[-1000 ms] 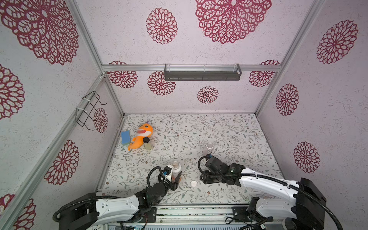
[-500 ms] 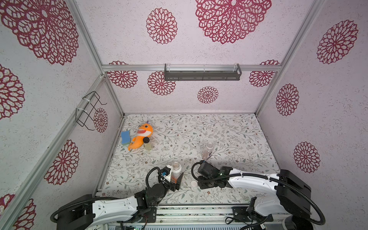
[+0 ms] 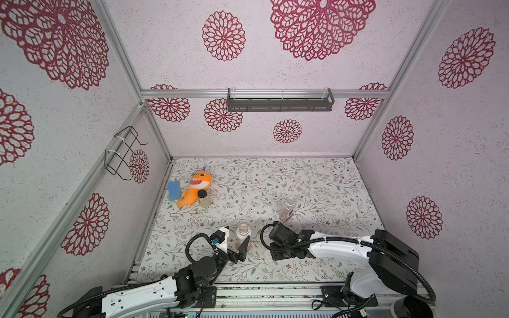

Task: Screw on the bottle caps
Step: Pick up the bottle cap from the bottom-center of the table.

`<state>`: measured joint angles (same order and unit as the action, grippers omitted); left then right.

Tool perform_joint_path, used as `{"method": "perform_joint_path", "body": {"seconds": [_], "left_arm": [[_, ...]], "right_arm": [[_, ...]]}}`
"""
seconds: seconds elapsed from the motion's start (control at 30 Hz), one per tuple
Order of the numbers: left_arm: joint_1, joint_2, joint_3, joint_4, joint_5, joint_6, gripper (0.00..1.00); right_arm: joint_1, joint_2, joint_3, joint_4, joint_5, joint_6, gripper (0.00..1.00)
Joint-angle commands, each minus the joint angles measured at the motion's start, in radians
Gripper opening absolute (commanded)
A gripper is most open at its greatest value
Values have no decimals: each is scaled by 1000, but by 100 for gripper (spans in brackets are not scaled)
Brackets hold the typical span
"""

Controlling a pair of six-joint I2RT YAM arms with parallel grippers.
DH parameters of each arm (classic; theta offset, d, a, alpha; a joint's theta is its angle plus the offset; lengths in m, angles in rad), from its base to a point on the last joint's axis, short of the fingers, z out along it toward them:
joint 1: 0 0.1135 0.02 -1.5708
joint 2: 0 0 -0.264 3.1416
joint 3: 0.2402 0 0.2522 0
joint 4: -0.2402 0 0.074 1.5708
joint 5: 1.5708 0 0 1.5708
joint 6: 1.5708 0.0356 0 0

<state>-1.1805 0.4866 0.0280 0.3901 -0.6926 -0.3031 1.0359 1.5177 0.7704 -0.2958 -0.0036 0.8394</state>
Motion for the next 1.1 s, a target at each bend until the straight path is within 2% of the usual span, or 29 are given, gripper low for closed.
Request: {"method": "perform_joint_path", "body": {"seconds": [0.0, 0.27, 0.47, 0.6, 0.8, 0.9, 1.07], "left_arm": [[-9, -48, 42, -79, -33, -10, 99], [-9, -90, 127, -244, -57, -105, 99], [-10, -125, 179, -278, 7, -120, 99], [-8, -107, 241, -334, 44, -143, 99], [-8, -43, 423, -488, 116, -255, 99], [-6, 17, 540, -552, 202, -347, 99], [7, 211, 783, -677, 384, -458, 99]], "right_arm": [[6, 18, 25, 11, 13, 8, 22], [6, 44, 30, 4, 8, 10, 11], [4, 7, 6, 7, 22, 20, 0], [4, -53, -27, 41, 29, 6, 0], [0, -257, -92, 91, 70, -41, 0], [1, -401, -122, 145, 64, -92, 0], [4, -661, -165, 254, 89, -183, 0]]}}
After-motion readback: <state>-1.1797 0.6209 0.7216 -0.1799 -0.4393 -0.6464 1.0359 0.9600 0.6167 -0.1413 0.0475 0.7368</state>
